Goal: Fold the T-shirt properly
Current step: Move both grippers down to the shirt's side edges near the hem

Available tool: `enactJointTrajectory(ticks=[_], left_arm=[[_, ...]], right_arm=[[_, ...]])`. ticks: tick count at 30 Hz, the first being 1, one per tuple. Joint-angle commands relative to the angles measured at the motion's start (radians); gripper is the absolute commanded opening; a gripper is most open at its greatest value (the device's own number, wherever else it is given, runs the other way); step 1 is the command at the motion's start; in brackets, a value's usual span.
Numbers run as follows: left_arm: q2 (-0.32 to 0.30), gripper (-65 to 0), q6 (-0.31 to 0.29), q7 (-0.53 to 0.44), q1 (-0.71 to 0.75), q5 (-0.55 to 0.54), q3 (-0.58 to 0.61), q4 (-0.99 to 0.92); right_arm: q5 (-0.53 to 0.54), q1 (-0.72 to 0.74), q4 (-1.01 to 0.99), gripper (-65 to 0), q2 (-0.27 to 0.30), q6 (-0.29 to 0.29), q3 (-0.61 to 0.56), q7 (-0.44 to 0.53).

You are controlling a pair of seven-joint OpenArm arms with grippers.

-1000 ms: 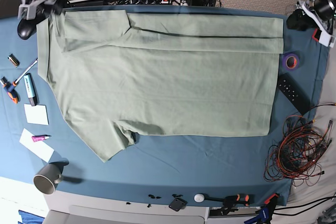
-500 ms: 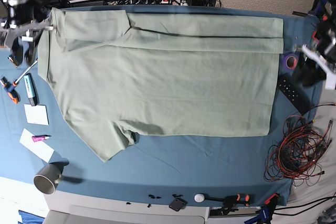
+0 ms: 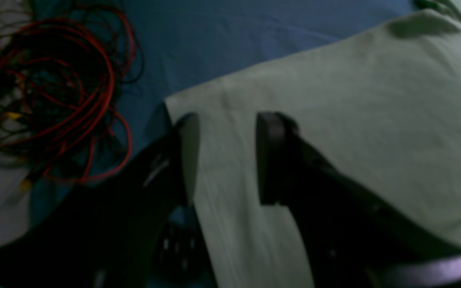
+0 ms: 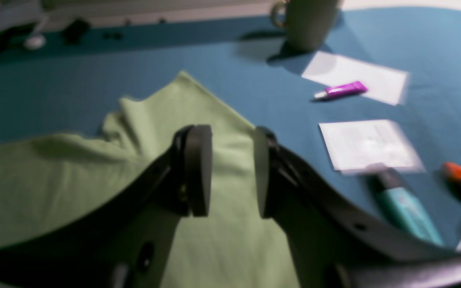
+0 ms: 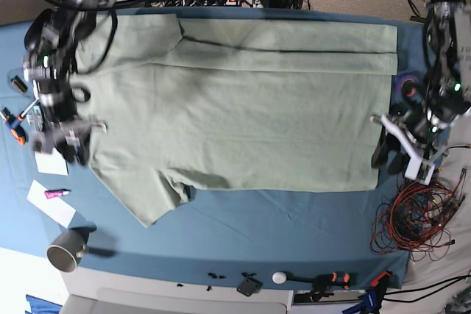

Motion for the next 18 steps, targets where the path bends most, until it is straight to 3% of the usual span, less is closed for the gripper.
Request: enactJointTrajectory(ticks=[1,5,11,14,18], left_arm=[[-0.019,-40.5,0.002,-0.034,-0.047,0.003,0.011,-0.032],[-0.018,-40.5,0.002,-0.041,-0.211,0.006,0.076,-0.278],[-0.014,-40.5,0.003,-0.040,-0.463,-0.035,0.085,-0.687],[-0.013,-40.5,0.023,-0.040,-0.574,-0.044,0.080,-0.858],[-0.014,-40.5,0.026,-0.040,-0.665,-0.045,0.013,-0.990]], right_arm=[[0.002,0.061,-0.039,-46.2,0.030,-0.005,-0.014,0.033],[-0.055,0.273,-0.286,-46.2,0.071,-0.006,-0.063,0.034],[-0.085,0.576,-0.677,-46.2,0.072,-0.008,-0.062,0.034],[-0.100,0.678,-0.834,-46.2,0.068,-0.009,-0.063,0.049],[-0.234,0.742,-0.940,-46.2,0.066,-0.027,-0.063,0.096]])
